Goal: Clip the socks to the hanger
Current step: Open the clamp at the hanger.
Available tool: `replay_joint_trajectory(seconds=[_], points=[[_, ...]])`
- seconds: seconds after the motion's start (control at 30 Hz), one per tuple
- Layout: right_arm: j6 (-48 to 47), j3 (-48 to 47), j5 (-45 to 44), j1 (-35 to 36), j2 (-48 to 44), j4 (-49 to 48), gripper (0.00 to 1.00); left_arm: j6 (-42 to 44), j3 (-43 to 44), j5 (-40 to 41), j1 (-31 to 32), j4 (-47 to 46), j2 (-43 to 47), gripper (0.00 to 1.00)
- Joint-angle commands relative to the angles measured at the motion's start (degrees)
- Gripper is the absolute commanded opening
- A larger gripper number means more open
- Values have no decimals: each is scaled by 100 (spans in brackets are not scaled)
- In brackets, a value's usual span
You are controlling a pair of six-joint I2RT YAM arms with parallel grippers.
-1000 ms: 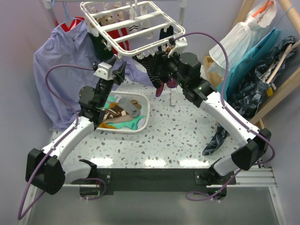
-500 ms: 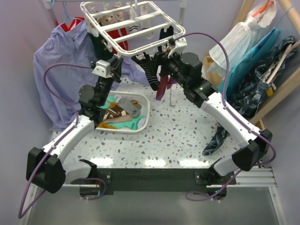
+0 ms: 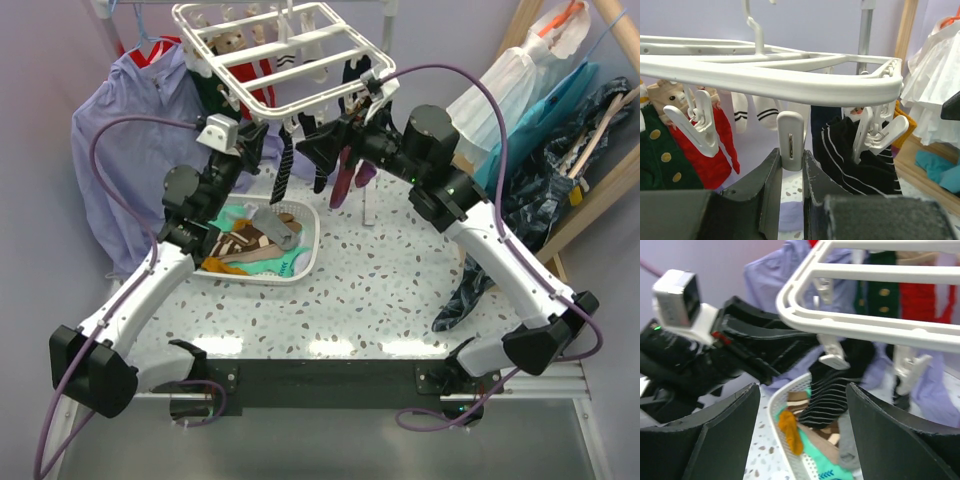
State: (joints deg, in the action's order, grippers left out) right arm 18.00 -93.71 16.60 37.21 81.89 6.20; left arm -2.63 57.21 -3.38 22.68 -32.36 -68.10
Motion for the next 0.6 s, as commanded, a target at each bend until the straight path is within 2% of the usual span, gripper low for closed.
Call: replay_joint_trajectory(seconds=[0.0,0.3,0.43,0.57], points=[[520,-427,1449,-3,265,-224,72,-246,448,-225,70,852,253,0],[1214,-815,1794,-12,925,-593,63,-211,388,-102,97,1670,622,0],[1031,-912,1347,-38,1049,-401,63,-185,343,-215,105,1864,771,0],[714,-746,110,-187,935,-286,66,-88,343,-514,105,1944,885,0]])
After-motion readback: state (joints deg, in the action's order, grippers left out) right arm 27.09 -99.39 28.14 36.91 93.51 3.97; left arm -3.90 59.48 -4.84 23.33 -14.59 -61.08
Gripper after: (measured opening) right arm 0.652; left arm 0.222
